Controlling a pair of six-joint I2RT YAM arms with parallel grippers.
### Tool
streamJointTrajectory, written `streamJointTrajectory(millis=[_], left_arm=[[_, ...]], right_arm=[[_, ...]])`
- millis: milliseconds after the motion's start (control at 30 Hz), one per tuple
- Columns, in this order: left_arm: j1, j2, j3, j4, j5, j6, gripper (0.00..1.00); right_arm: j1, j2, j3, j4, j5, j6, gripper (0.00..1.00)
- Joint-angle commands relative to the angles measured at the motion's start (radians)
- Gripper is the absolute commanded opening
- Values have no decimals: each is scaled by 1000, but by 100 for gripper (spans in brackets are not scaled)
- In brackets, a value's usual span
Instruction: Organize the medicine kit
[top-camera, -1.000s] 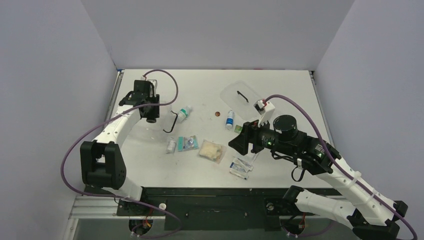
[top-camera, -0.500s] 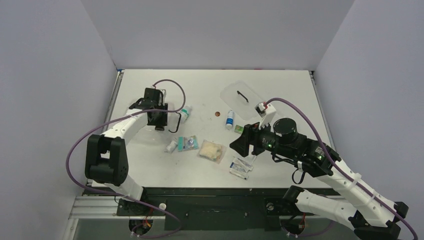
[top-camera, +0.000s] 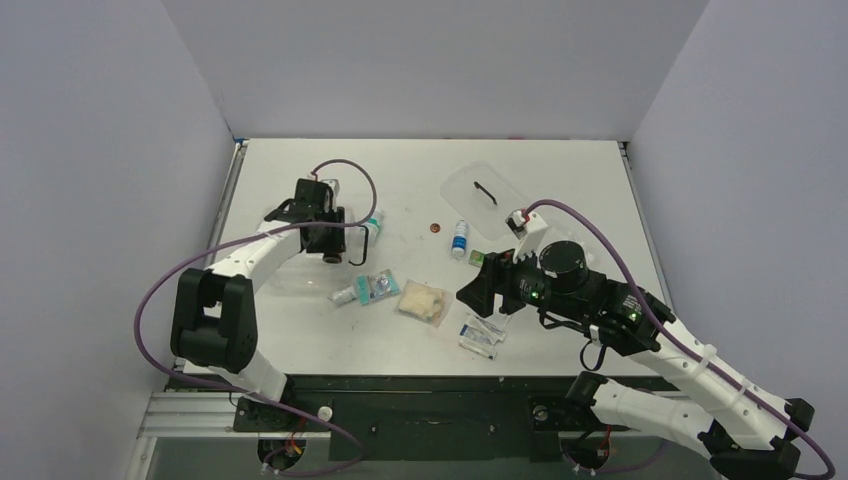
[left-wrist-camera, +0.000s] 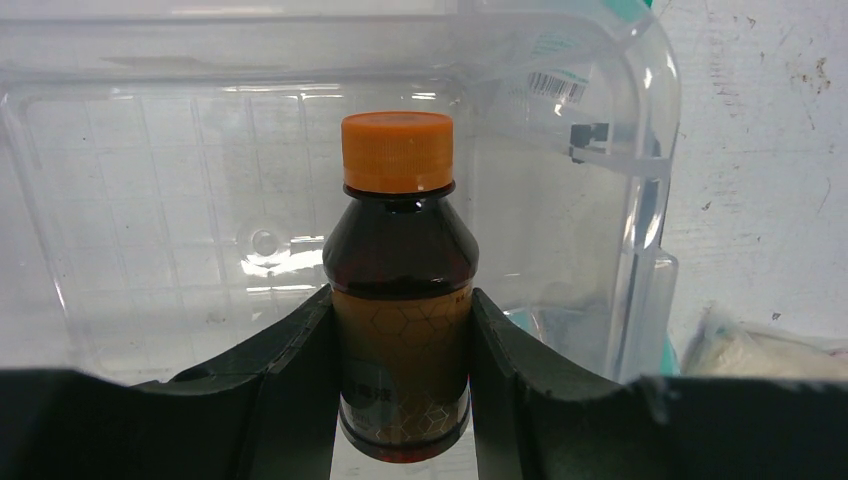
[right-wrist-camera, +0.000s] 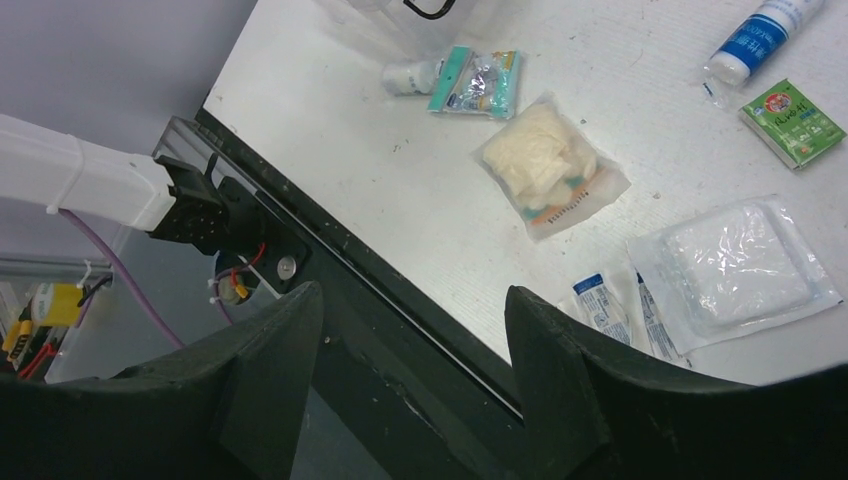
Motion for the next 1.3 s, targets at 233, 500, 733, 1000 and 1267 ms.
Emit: streamJointTrajectory(millis=[233,500,733,1000,1267], left_arm=[[-6,122,86,30,25,-38,8],[-3,144,108,36,7,-38,31],[-3,152,122,25,-20,-20,45],[-1,149,122,34,-21,-16,51],[3,109,125,24,-29,-13,52]], right_arm=[[15,-16,-9,33,44,18,63],[21,-8,-9,30,49,20,63],[26,0,-1,28,51,19,63],[32,2,4,25,64,23,63],[35,4,16,20,79,29,63]])
